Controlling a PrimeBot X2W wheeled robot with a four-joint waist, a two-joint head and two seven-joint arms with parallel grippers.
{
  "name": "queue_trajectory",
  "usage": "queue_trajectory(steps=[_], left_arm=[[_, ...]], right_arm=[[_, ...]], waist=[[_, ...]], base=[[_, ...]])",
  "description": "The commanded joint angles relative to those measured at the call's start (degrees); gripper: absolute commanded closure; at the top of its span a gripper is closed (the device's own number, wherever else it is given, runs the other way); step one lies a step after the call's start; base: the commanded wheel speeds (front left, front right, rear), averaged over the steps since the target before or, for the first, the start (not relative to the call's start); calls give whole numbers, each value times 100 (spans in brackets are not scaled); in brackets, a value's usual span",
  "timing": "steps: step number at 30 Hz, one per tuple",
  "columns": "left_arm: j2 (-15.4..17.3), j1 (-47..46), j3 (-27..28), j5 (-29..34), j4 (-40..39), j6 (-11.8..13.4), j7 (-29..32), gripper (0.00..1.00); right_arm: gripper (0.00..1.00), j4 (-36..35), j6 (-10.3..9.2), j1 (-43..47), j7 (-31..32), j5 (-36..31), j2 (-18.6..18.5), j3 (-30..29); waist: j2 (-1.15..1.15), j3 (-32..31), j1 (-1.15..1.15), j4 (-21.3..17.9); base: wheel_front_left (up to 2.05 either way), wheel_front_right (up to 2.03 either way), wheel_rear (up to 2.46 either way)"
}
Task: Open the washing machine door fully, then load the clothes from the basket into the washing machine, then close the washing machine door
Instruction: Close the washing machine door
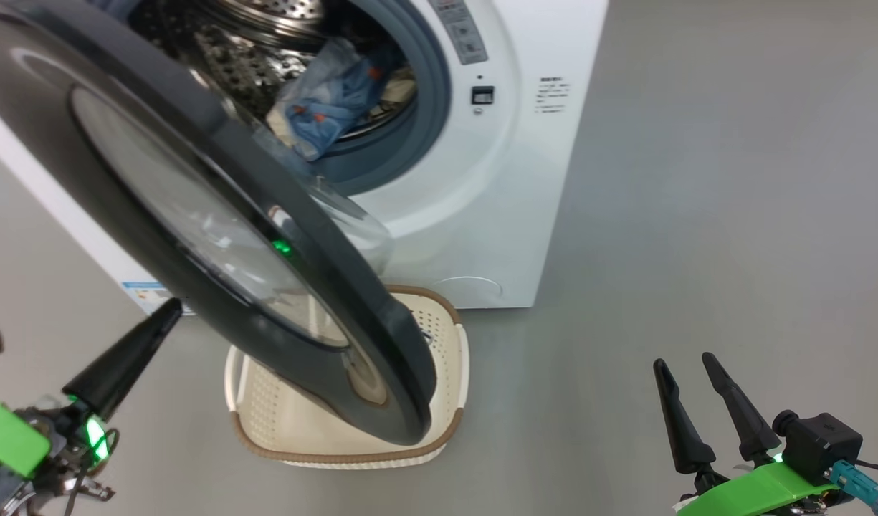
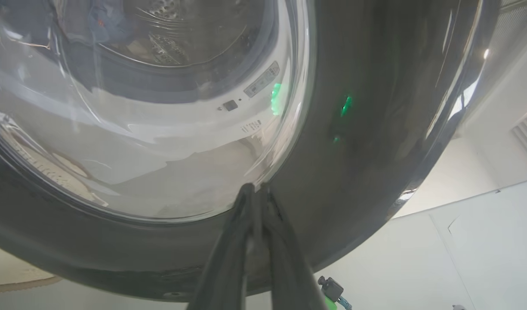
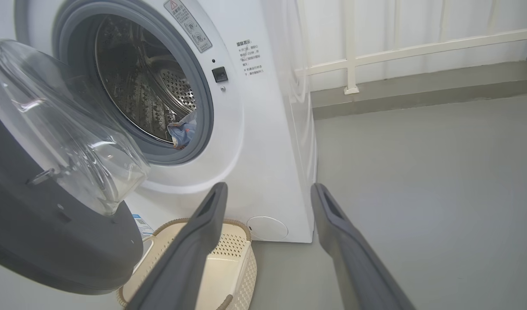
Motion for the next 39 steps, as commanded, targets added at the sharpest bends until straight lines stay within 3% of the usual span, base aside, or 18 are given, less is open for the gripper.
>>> queue_trajectory(steps=[1, 10, 17, 24, 36, 39], left_arm=[[149, -38, 267, 86, -112, -29, -87, 0], [-85, 363, 463, 274, -90, -29, -1140, 0], [27, 683, 251, 613, -126, -29, -2098, 0], [414, 981, -532, 1053, -144, -29, -3547, 0], [1339, 1230, -2390, 1405, 461, -29, -6263, 0], [1469, 1198, -2634, 1436, 580, -29, -6561, 0]], right_arm=[[0, -120, 32, -51, -47, -40, -97, 119], [0, -112, 32, -46, -47, -40, -127, 164], [0, -110, 32, -53, -47, -41, -145, 179], [0, -102, 32, -105, -47, -47, -140, 188], [0, -66, 32, -149, -47, -34, -145, 220], [0, -58, 32, -156, -47, -28, -152, 222]], waist=[[0, -39, 0, 100], [0, -77, 0, 342], [0, -59, 0, 467], [0, -13, 0, 540], [0, -27, 0, 610], [0, -39, 0, 626]], base=[[0, 0, 0], [0, 0, 0], [0, 0, 0], [0, 0, 0], [0, 0, 0], [0, 0, 0]])
